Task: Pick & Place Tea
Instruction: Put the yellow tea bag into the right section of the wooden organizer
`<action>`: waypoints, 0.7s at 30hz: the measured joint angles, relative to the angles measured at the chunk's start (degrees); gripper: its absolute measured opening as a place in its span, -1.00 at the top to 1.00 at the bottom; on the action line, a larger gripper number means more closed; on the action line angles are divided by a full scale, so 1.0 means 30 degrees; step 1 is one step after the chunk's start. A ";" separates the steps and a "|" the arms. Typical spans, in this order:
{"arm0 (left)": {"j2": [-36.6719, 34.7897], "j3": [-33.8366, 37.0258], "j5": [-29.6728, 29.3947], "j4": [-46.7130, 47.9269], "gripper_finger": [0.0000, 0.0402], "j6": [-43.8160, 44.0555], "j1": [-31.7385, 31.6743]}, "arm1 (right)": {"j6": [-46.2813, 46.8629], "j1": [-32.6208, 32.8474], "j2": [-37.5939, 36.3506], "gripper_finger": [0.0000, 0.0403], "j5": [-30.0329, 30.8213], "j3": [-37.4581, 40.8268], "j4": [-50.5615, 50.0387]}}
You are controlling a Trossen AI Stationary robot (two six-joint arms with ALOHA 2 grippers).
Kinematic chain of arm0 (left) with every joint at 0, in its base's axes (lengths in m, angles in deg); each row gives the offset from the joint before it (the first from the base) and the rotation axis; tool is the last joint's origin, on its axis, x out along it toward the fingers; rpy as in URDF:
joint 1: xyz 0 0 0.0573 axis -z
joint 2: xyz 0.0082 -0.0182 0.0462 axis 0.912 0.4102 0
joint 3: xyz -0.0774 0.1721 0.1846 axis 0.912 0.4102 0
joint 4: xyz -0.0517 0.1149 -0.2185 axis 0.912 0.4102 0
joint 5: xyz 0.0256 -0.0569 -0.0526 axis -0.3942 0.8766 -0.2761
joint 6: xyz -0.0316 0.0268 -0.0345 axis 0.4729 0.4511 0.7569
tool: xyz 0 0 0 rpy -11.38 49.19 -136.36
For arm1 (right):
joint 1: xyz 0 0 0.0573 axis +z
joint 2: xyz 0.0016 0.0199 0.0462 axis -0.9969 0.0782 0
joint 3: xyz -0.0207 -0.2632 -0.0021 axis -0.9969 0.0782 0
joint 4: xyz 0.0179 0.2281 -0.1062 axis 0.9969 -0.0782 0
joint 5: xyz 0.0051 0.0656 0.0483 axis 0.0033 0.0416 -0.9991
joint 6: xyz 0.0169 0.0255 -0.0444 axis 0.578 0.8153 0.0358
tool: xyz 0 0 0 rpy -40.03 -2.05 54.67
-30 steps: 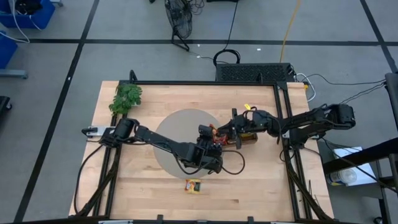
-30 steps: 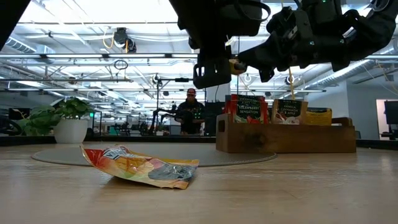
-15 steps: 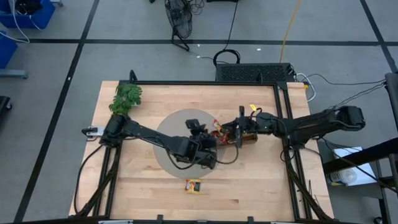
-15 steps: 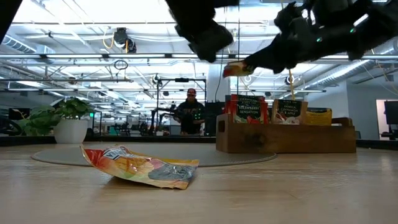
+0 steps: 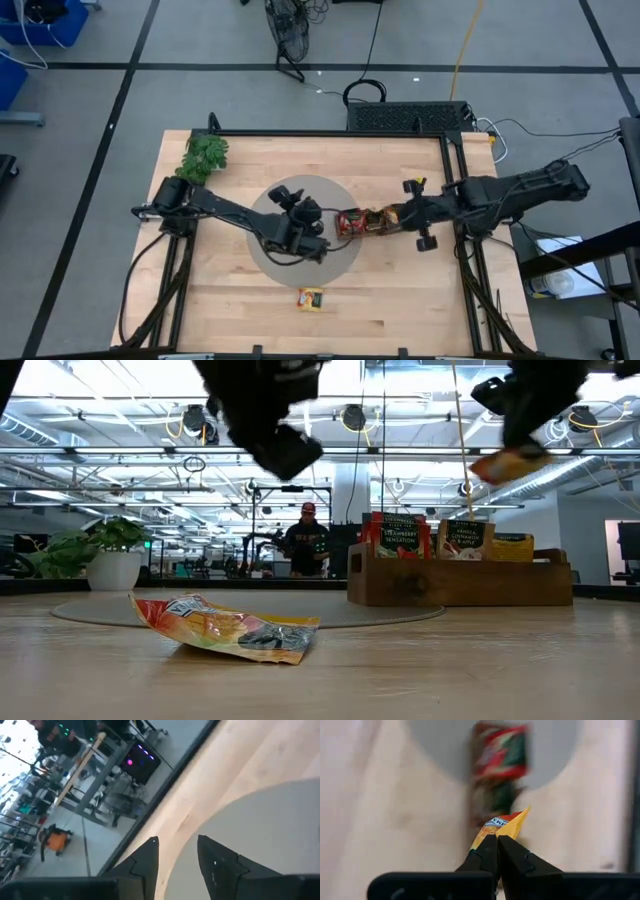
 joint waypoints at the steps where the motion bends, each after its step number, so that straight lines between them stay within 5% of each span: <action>1: -0.0222 0.0669 0.0228 -0.0870 0.32 -0.0360 -0.0114 | 0.0344 -0.0012 0.0304 1.00 -0.0914 -0.0498 -0.0902; 5: -0.1618 0.3189 0.2472 -0.6145 0.37 -0.3768 -0.0263 | -0.0570 -0.0566 0.1728 1.00 -0.4438 -0.1244 -0.2570; 13: -0.4646 0.7902 1.1026 -1.7889 0.44 -1.1495 -0.0695 | -0.3159 -0.1966 0.4998 1.00 -0.3433 -0.1155 -0.5156; 21: -0.5771 1.0229 1.1673 -1.9483 0.45 -1.1086 -0.1267 | -0.5201 -0.2312 0.6610 1.00 -0.2060 -0.1156 -0.3891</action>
